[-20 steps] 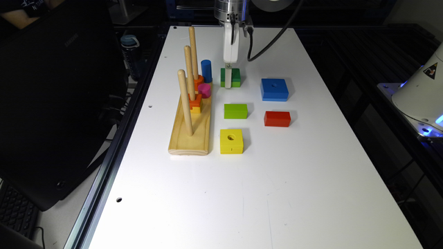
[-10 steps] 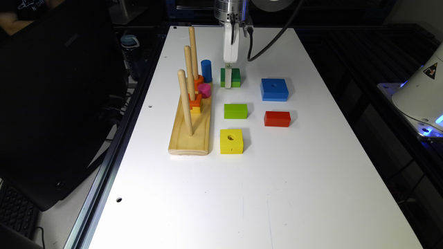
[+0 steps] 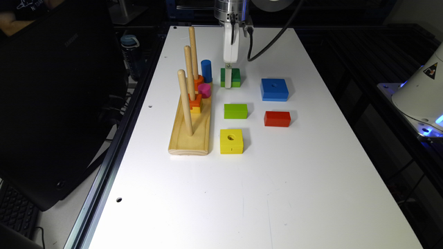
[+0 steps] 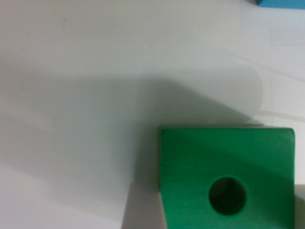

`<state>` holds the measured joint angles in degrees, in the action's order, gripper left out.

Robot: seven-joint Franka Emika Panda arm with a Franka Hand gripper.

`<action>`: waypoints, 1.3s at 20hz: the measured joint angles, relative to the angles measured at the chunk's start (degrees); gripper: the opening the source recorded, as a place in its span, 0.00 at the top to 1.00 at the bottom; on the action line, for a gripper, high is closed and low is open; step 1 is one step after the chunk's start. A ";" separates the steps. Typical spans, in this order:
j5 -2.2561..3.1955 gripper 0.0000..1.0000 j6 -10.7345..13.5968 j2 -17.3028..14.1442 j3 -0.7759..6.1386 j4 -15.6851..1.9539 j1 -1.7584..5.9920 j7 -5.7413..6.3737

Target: Pick up green block.

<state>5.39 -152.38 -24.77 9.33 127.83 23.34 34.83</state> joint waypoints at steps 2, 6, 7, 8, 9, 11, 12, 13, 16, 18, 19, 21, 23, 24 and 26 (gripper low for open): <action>0.00 1.00 0.00 0.00 0.00 0.00 0.00 0.00; 0.00 1.00 0.00 0.03 0.01 0.01 0.01 0.00; 0.00 1.00 0.02 0.15 0.02 0.01 0.01 0.00; -0.01 1.00 0.05 0.28 0.03 0.04 0.01 0.00; -0.01 1.00 0.05 0.38 0.04 0.06 0.01 0.00; -0.02 1.00 0.19 0.72 0.07 0.08 0.02 0.00; -0.04 1.00 0.42 1.05 0.10 0.13 0.03 0.00; -0.08 1.00 0.73 1.49 0.14 0.18 0.03 0.00; -0.27 1.00 2.31 3.29 0.35 0.24 0.08 0.00; -0.52 1.00 4.50 5.58 0.68 0.29 0.22 0.00; -0.66 1.00 5.62 6.65 0.79 0.34 0.24 0.00; -0.80 1.00 6.62 7.78 0.89 0.58 0.23 0.00; -0.81 1.00 6.59 7.80 0.92 0.79 0.24 0.00; -0.81 1.00 6.59 7.78 0.92 0.82 0.24 0.00; -0.81 1.00 6.57 7.79 0.92 0.85 0.24 0.00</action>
<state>4.58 -145.80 -16.98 10.25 128.68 23.58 34.83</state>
